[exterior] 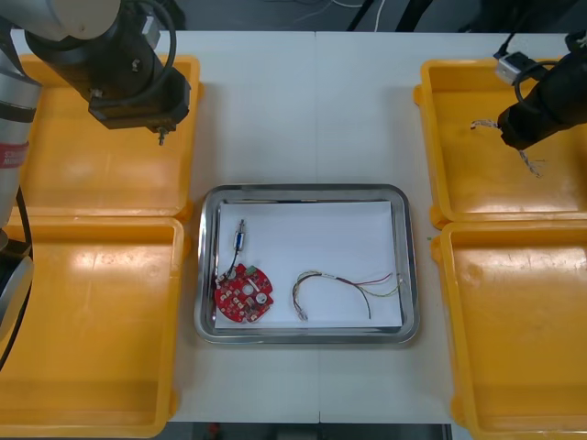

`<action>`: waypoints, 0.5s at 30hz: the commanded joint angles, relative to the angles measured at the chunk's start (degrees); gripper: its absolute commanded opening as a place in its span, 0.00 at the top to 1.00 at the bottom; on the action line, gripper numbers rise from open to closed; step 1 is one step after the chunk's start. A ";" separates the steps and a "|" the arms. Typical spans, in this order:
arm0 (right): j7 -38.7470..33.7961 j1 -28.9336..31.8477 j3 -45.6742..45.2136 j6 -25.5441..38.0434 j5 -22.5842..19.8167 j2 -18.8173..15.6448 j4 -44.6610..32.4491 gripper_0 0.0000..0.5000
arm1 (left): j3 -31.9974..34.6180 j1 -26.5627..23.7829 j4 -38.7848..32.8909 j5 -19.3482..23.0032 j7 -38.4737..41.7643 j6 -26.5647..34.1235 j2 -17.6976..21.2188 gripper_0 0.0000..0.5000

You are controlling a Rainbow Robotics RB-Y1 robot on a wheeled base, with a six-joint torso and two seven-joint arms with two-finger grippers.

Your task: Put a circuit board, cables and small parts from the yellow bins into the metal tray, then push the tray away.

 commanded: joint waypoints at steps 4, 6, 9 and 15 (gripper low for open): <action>0.24 4.12 -8.23 11.78 0.57 -2.60 -13.66 1.00 | 2.11 0.62 -2.03 -0.68 5.80 0.50 -0.92 1.00; 0.15 4.82 -8.85 15.39 0.48 -2.68 -16.91 1.00 | 2.11 0.62 -2.12 -0.68 5.80 0.50 -0.84 1.00; 0.06 6.41 -9.29 21.32 -1.45 -2.77 -24.29 1.00 | 2.11 0.62 -2.12 -0.59 5.80 0.50 -0.84 1.00; -0.29 8.87 -9.29 21.32 -9.89 -2.68 -35.45 1.00 | 2.20 0.70 -2.03 -0.59 5.80 0.50 -0.92 1.00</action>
